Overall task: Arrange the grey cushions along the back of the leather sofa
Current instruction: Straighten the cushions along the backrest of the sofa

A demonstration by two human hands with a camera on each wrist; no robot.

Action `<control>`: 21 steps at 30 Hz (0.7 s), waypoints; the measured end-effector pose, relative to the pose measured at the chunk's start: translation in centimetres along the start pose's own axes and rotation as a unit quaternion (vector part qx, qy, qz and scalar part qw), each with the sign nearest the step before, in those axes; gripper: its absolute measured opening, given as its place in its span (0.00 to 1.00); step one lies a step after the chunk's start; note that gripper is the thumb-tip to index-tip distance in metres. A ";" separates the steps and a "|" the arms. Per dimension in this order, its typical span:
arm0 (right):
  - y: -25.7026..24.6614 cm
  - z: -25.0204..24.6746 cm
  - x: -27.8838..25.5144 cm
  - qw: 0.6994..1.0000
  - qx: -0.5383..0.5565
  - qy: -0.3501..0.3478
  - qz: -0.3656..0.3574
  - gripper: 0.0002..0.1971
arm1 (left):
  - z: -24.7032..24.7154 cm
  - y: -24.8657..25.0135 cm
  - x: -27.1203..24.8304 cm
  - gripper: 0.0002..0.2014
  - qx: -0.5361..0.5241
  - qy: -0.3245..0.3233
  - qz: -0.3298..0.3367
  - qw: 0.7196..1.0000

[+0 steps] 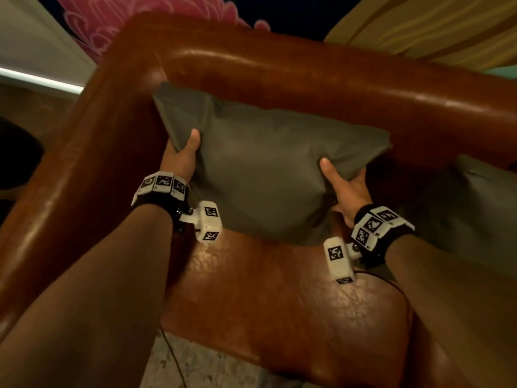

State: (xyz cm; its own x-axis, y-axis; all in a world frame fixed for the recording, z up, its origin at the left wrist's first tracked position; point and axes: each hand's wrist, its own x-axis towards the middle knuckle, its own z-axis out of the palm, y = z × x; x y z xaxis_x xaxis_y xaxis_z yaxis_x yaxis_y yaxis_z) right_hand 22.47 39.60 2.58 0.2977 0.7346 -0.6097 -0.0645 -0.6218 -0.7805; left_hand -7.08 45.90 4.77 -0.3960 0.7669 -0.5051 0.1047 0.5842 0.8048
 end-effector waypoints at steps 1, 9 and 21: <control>0.0 -0.2 0.1 1.000 0.009 -0.009 -0.001 0.65 | 0.2 -0.3 0.1 0.39 -0.004 0.012 0.012 1.000; 2.9 -4.4 -2.5 0.997 0.007 -0.038 -0.060 0.51 | 0.1 -6.4 -2.2 0.37 -0.180 0.165 -0.002 0.970; 14.9 -31.1 -7.5 0.990 0.006 0.139 0.015 0.08 | 20.3 -13.1 -23.0 0.09 0.226 -0.030 -0.038 0.973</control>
State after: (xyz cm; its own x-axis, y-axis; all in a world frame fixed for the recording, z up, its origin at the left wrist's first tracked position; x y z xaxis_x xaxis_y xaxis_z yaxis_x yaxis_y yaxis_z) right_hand 48.88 16.38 -0.24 0.5456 0.6126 -0.5719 -0.0869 -0.6373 -0.7657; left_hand 19.16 26.02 -0.45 -0.3654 0.7235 -0.5856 0.4732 0.6862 0.5525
